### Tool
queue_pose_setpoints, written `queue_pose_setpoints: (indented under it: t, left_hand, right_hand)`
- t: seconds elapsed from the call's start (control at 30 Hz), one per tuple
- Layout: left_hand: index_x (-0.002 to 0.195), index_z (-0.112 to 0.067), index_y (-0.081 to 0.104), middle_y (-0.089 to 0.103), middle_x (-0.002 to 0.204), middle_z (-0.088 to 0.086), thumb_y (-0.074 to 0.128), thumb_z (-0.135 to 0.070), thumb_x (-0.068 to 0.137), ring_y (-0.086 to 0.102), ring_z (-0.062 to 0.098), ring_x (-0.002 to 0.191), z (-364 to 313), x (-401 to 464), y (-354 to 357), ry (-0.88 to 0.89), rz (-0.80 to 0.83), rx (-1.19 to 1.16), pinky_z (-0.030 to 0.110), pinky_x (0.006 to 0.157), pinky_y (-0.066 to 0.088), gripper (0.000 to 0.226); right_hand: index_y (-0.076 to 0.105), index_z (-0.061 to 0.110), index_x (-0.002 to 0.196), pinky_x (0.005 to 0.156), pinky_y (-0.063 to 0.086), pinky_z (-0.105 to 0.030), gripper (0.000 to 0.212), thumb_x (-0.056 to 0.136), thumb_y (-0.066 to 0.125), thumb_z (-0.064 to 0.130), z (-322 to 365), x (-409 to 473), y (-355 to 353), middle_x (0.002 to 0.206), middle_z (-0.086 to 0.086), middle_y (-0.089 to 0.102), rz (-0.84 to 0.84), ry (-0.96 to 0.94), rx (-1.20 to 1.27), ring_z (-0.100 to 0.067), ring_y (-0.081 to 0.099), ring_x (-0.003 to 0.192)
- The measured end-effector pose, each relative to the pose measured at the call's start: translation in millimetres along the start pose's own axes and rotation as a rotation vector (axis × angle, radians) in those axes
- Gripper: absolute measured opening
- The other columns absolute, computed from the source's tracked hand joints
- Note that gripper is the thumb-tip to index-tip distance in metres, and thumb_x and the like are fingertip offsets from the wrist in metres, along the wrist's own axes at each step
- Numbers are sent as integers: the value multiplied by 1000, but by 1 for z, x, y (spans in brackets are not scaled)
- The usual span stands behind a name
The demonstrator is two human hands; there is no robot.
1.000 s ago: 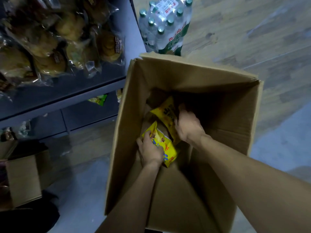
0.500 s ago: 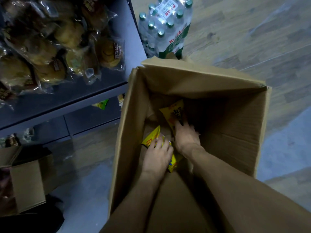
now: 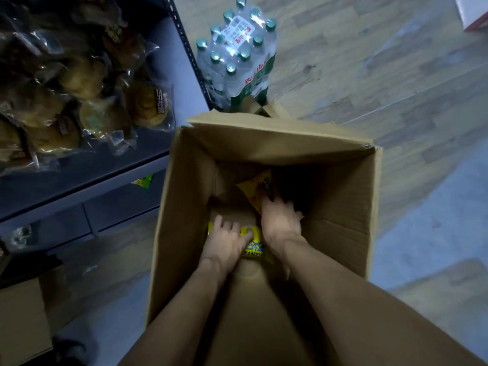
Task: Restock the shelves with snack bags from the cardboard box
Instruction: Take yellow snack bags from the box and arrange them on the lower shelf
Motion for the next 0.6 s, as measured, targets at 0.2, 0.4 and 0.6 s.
queue_pose_setpoints:
  t: [0.2, 0.4, 0.6]
  left_hand:
    - [149, -26, 18, 59, 123, 4, 41, -35, 99, 66, 24, 101, -14, -23, -10, -477, 82, -439, 29, 71, 43, 55]
    - [148, -29, 15, 37, 135, 9, 46, -39, 97, 65, 25, 96, -26, -28, -3, -668, -33, -709, 34, 74, 49, 60]
    - [149, -13, 19, 31, 141, 11, 56, -32, 94, 49, 27, 120, -29, -21, 15, -530, -41, -772, 36, 95, 45, 69]
  right_hand:
    - [40, 24, 140, 95, 42, -50, 48, 96, 42, 6, 8, -19, -36, 141, -9, 40, -55, -3, 116, -37, 43, 124]
    - [29, 26, 144, 92, 44, -50, 56, 94, 49, 10, 8, -35, -14, 144, -8, 30, -86, 61, 204, -36, 39, 123]
    - [6, 29, 154, 113, 26, -44, 70, 96, 45, 28, -6, -25, 47, 160, -8, 7, 120, 52, 189, -35, 22, 141]
Point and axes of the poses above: each hand's wrist, its own x-axis towards the middle knuckle, its own y-axis out of the palm, z = x × y, the point moved 1 cm from there along x, towards the middle knuckle
